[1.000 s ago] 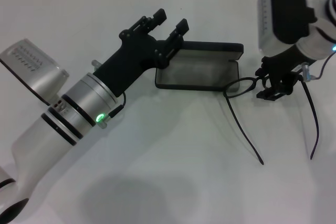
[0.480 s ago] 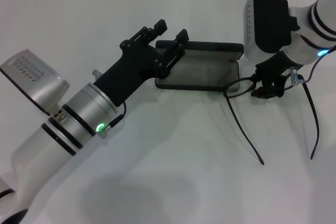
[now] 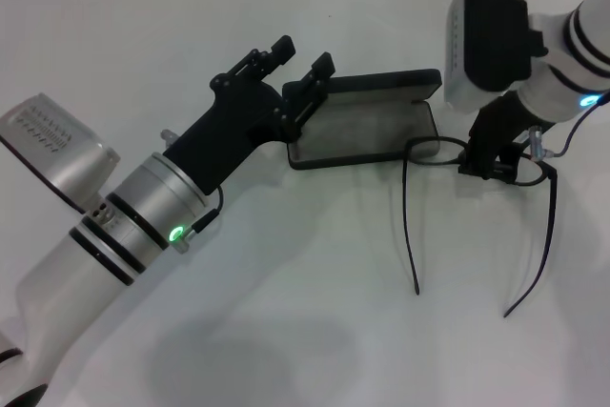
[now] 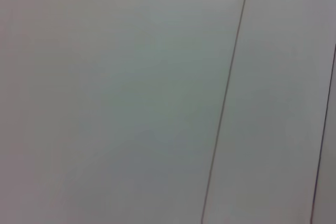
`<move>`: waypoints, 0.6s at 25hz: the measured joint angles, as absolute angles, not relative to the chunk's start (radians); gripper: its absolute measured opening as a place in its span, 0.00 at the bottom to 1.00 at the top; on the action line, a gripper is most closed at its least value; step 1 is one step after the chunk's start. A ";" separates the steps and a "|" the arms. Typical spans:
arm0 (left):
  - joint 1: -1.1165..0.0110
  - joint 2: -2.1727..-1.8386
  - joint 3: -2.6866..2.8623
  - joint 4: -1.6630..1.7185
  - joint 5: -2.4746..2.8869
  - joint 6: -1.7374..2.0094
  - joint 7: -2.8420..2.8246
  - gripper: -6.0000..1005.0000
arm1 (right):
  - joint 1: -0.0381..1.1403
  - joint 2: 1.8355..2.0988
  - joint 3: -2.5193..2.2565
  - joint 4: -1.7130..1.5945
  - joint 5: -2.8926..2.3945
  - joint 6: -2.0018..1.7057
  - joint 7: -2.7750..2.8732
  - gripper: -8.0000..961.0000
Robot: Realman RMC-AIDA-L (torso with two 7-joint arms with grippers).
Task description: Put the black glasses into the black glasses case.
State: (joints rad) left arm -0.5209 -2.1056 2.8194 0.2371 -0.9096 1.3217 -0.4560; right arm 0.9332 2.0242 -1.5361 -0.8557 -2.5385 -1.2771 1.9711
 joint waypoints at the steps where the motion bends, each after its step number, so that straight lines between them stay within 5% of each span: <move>1: -0.518 -2.105 2.819 0.238 -0.911 1.323 -0.446 0.55 | 0.927 2.023 -1.526 -0.873 -2.539 -1.289 1.977 0.14; 15: -0.473 -2.097 2.798 0.256 -0.908 1.396 -0.433 0.56 | 0.695 2.014 -1.057 -1.128 -2.277 -1.598 1.760 0.08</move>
State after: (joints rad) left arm -0.4729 -2.0974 2.7979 0.2557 -0.9085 1.3958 -0.4332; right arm 0.6950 2.0141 -1.0566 -1.1277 -2.2767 -1.5984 1.7598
